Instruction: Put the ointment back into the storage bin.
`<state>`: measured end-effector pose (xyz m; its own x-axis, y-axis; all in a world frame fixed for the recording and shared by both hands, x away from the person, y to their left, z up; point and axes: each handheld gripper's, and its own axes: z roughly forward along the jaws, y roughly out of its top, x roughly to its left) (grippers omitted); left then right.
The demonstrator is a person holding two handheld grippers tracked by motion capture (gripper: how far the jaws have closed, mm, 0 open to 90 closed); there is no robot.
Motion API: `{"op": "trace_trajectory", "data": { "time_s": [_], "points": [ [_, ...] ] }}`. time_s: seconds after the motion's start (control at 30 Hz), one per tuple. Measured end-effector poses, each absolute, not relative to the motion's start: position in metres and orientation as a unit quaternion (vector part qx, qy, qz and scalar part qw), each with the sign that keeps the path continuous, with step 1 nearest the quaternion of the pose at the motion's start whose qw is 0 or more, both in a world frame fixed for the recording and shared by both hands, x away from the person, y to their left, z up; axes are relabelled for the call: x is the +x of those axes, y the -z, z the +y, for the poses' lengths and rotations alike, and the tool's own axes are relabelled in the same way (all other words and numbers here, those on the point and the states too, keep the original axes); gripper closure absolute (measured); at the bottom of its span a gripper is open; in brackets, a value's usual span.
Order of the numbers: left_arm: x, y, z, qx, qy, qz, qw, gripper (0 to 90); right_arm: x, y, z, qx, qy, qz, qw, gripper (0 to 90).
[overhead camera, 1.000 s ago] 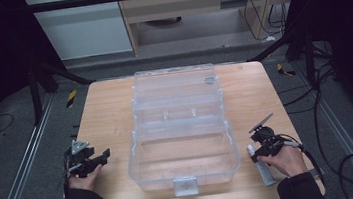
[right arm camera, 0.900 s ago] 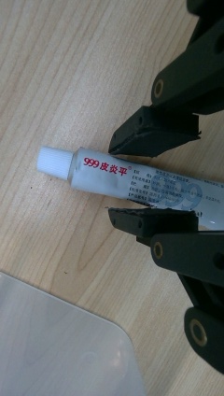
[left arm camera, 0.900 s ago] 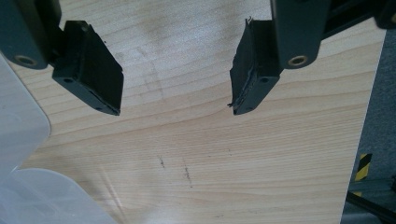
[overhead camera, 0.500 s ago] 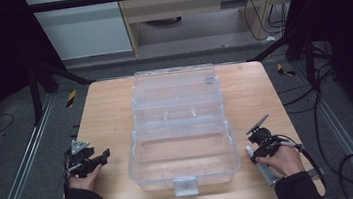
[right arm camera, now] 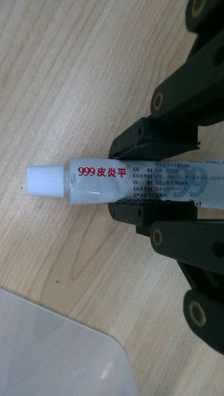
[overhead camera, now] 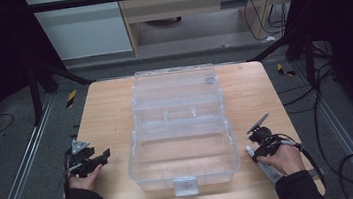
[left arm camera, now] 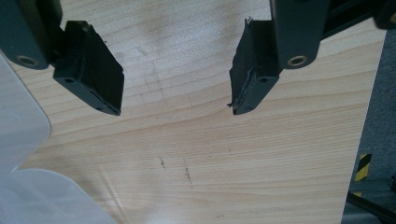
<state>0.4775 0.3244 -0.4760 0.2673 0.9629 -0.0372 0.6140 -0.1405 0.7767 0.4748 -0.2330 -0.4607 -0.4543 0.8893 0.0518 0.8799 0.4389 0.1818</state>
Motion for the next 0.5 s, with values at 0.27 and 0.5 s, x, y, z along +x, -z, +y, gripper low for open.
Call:
{"op": "trace_trajectory", "data": {
  "time_s": [0.27, 0.5],
  "points": [
    [0.478, 0.476, 0.323, 0.714, -0.247, 0.553, 0.351, 34.5, 0.468, 0.438, -0.244, 0.515, -0.127, 0.847, 0.037, 69.8],
    [0.478, 0.476, 0.323, 0.716, -0.246, 0.552, 0.350, 34.6, 0.466, 0.416, -0.243, 0.496, -0.157, 0.852, 0.058, 69.7]
  ]
}}
